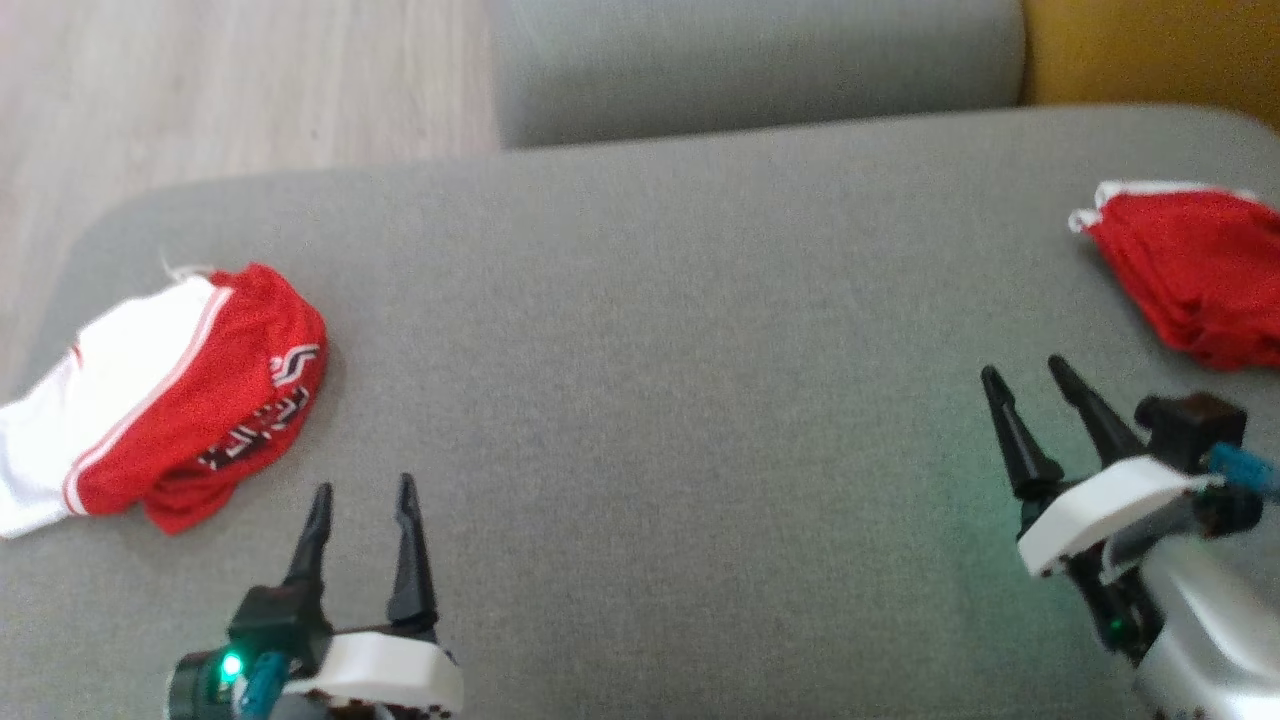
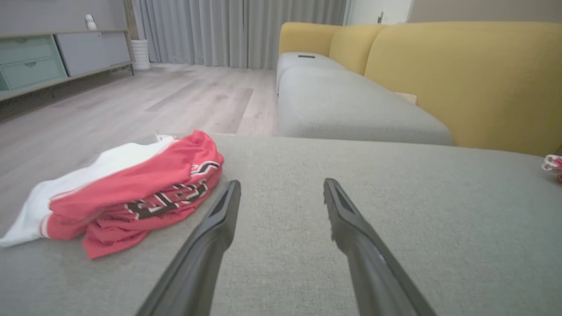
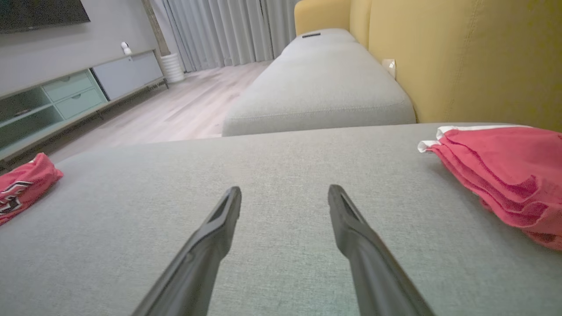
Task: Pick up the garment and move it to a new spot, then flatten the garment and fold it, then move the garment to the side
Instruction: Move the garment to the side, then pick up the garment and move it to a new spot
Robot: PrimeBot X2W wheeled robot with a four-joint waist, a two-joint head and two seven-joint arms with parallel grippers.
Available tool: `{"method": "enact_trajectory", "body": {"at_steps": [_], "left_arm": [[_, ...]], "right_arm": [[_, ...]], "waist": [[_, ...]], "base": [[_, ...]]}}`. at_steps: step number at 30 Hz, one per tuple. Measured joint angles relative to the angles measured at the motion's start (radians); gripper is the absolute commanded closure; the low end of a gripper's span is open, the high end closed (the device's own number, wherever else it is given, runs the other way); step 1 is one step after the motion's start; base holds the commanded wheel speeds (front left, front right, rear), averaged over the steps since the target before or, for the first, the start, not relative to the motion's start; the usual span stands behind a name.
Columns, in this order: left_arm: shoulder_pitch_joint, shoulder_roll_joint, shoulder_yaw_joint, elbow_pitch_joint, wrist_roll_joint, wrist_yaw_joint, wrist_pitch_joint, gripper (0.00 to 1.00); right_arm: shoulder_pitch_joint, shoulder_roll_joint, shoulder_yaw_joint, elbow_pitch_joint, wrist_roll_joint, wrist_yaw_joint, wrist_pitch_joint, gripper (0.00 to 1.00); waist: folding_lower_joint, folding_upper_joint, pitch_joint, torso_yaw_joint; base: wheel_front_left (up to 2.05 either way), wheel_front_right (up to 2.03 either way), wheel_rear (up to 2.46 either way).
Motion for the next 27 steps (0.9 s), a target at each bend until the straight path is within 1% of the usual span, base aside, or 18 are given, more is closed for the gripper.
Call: {"method": "enact_trajectory", "body": {"at_steps": [2, 5, 9, 13, 19, 27], "left_arm": [[0.010, 0.000, 0.025, -0.012, 0.015, -0.008, 0.000, 0.00], [0.024, -0.004, 0.046, -0.044, 0.036, -0.027, 0.000, 0.00], [0.071, -0.009, 0.061, -0.084, 0.066, -0.056, 0.000, 0.00], [0.131, -0.020, 0.069, -0.092, 0.089, -0.080, 0.000, 0.00], [0.150, -0.022, 0.082, -0.083, 0.093, -0.099, 0.000, 0.00], [0.150, -0.025, 0.086, -0.064, 0.100, -0.114, 0.000, 0.00]], "right_arm": [[0.045, 0.037, -0.062, -0.037, -0.052, 0.000, -0.003, 0.00], [0.116, 0.104, -0.172, -0.139, -0.153, 0.000, -0.004, 0.00], [0.253, 0.185, -0.229, -0.210, -0.272, 0.000, -0.006, 0.00], [0.376, 0.242, -0.285, -0.253, -0.353, 0.000, -0.006, 0.00], [0.405, 0.272, -0.335, -0.289, -0.390, 0.000, -0.006, 0.00], [0.414, 0.276, -0.345, -0.296, -0.396, 0.000, -0.006, 0.00]], "waist": [[0.0002, 0.0000, -0.034, 0.006], [0.0002, 0.0000, -0.072, 0.012], [0.0002, 0.0000, -0.107, 0.017], [0.0003, 0.0000, -0.134, 0.019], [0.0004, 0.0000, -0.144, 0.018], [0.0005, 0.0000, -0.145, 0.019]], "base": [[0.00, 0.00, 0.00], [0.00, 0.00, 0.00], [0.00, 0.00, 0.00], [0.00, 0.00, 0.00], [0.00, 0.00, 0.00], [0.00, 0.00, 0.00]]}}
